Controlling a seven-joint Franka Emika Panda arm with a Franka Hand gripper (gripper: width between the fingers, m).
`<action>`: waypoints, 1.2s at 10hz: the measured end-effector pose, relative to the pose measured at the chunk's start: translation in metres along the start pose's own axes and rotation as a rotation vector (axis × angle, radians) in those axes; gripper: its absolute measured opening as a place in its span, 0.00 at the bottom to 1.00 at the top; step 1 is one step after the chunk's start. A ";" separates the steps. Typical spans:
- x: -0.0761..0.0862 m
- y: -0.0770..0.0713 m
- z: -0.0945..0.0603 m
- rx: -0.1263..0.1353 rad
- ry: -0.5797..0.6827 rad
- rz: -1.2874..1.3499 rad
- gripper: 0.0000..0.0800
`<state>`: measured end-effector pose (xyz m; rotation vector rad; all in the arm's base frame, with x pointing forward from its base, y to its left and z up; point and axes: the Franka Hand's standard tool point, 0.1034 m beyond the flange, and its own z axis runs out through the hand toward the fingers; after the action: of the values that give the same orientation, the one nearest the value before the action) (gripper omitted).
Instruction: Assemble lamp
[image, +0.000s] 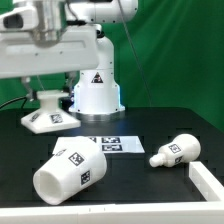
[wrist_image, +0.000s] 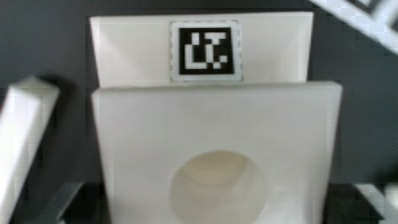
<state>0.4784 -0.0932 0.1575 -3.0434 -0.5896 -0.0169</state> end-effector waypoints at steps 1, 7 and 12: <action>0.026 -0.010 -0.013 -0.004 0.010 0.060 0.66; 0.095 -0.029 -0.025 -0.013 0.038 0.121 0.66; 0.108 -0.051 -0.018 -0.013 0.051 0.155 0.66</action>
Offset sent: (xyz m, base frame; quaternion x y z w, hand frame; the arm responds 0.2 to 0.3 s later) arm 0.0738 0.0375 0.0110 0.0028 0.0130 0.0507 0.9986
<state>0.5595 -0.0065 0.1796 -3.0809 -0.3501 -0.0933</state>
